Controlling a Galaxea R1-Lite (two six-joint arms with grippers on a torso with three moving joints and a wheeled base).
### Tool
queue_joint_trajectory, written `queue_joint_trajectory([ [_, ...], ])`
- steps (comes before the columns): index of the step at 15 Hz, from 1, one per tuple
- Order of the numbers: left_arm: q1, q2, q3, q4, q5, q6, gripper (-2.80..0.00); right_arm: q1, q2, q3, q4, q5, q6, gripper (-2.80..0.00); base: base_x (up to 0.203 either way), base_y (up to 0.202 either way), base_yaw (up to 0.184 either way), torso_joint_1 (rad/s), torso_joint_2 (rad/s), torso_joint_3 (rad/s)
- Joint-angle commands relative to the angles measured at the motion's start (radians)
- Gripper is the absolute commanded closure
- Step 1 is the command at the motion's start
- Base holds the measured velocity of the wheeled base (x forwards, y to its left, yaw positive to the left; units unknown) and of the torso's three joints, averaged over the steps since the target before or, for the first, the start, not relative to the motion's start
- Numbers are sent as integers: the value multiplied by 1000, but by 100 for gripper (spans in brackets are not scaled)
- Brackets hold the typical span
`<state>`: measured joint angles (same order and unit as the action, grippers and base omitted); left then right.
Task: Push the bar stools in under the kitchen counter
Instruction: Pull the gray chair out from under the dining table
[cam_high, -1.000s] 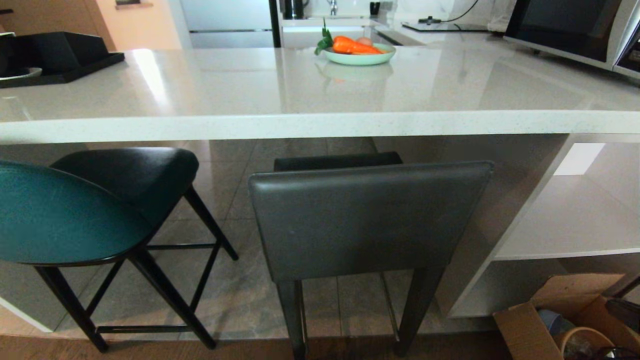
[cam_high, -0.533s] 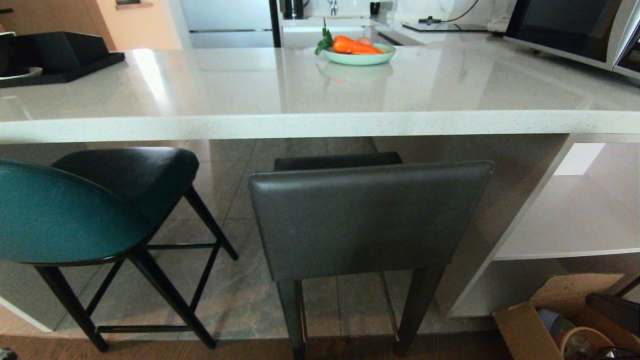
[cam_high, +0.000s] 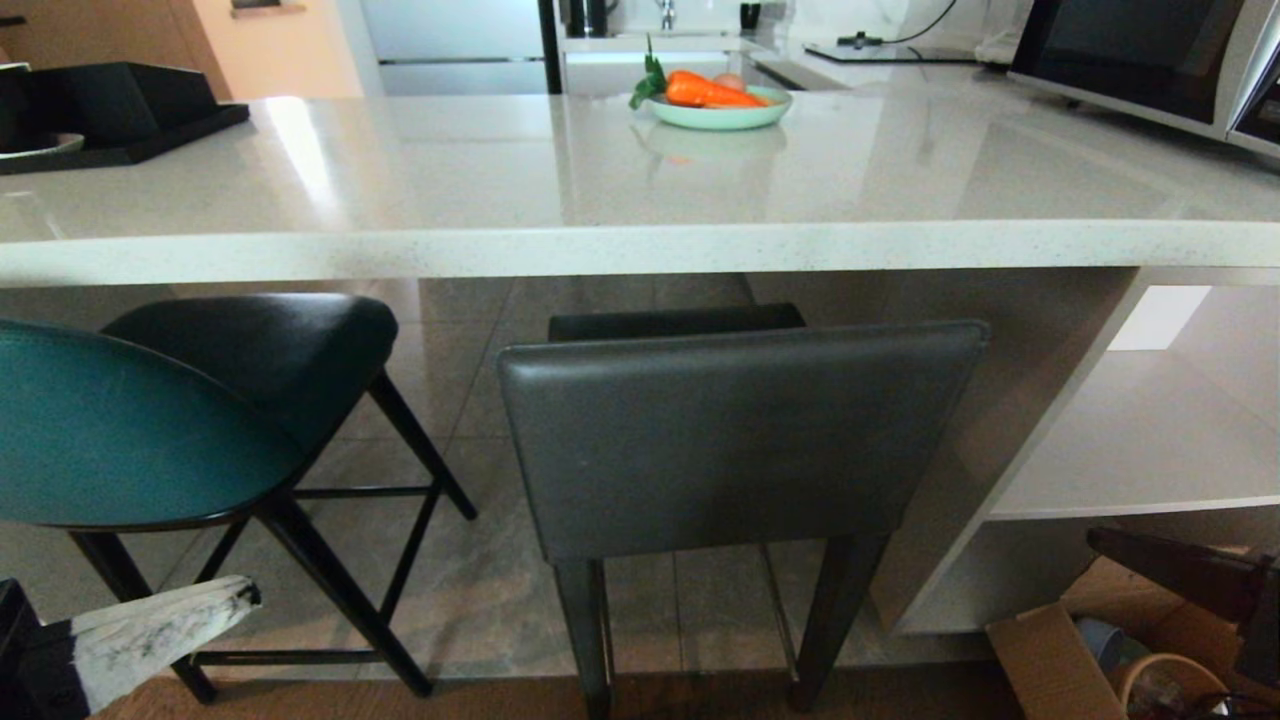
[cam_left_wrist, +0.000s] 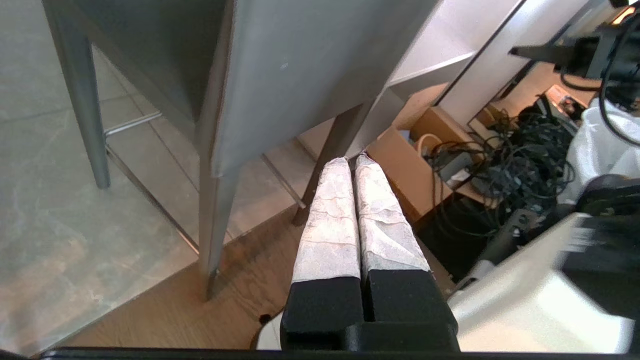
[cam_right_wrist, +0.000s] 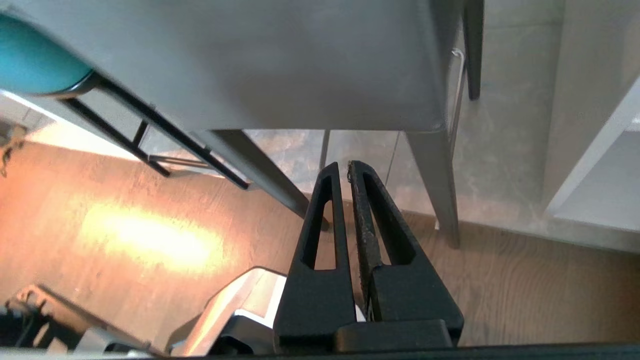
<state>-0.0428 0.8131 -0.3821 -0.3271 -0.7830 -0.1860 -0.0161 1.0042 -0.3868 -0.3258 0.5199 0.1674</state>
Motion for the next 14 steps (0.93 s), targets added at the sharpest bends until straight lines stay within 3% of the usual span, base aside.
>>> queue_joint_trajectory([
  [1, 0, 91, 53, -79, -4, -1, 0, -68, 119, -3, -39, 45, -1, 0, 0, 0, 0, 0, 0, 0],
  [4, 5, 153, 59, -111, 8, -3, 0, -159, 204, -4, -149, 152, -9, 0, 0, 0, 0, 0, 0, 0],
  [11, -30, 279, 47, -134, 5, 10, 0, -154, 208, -8, -151, 219, -8, 0, 0, 0, 0, 0, 0, 0],
  [14, -39, 370, 57, -319, 4, 5, 0, -154, 245, -31, -153, 233, -9, 0, 0, 0, 0, 0, 0, 0],
])
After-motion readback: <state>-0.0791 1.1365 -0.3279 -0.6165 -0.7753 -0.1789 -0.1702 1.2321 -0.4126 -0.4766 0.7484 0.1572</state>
